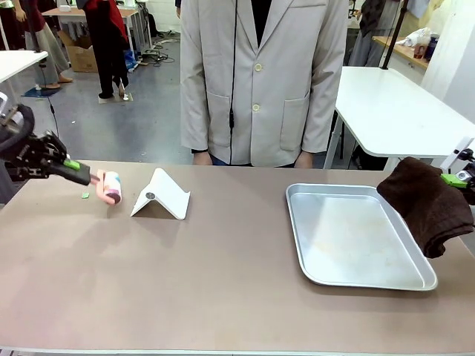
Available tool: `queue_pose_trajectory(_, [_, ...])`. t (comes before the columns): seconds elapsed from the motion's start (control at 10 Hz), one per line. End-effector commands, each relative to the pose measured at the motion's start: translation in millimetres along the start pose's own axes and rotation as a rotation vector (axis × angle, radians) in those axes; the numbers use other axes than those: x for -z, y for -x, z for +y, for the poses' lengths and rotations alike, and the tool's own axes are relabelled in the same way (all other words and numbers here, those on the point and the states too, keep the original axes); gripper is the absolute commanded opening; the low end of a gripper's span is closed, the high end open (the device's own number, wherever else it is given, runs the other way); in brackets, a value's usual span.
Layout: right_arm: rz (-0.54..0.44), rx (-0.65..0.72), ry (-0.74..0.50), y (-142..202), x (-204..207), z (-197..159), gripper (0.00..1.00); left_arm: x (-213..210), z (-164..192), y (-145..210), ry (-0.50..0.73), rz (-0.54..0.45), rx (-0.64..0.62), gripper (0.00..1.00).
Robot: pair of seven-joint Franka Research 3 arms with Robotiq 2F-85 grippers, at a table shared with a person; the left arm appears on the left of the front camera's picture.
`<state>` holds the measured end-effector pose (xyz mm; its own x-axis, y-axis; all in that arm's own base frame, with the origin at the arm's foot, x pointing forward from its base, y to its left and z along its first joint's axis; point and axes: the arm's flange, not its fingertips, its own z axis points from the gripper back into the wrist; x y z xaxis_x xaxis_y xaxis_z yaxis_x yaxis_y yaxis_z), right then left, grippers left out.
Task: Clean the surface of the table.
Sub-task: Clean the area not pointed to by the person.
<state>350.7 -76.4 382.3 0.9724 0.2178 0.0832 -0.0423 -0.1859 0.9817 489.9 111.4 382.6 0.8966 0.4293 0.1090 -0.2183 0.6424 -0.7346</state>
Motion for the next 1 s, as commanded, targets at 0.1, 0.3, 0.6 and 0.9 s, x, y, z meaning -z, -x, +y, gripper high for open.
queue_pose_trajectory(0.1, [0.003,-0.008,0.007,1.1,-0.2,4.7,0.0,-81.8,-5.6,27.2,0.305,0.007,0.094,0.22])
queue_pose_trajectory(0.3, [0.003,-0.008,0.007,1.1,-0.2,4.7,0.0,-129.4,12.1,42.4,0.346,0.044,0.089,0.22])
queue_pose_trajectory(0.6, [0.003,-0.008,0.007,1.1,-0.2,4.7,0.0,-192.6,78.7,69.3,0.422,0.031,0.056,0.22])
queue_pose_trajectory(0.9, [0.003,-0.008,0.007,1.1,-0.2,4.7,0.0,-208.0,140.3,68.6,0.552,0.054,-0.004,0.22])
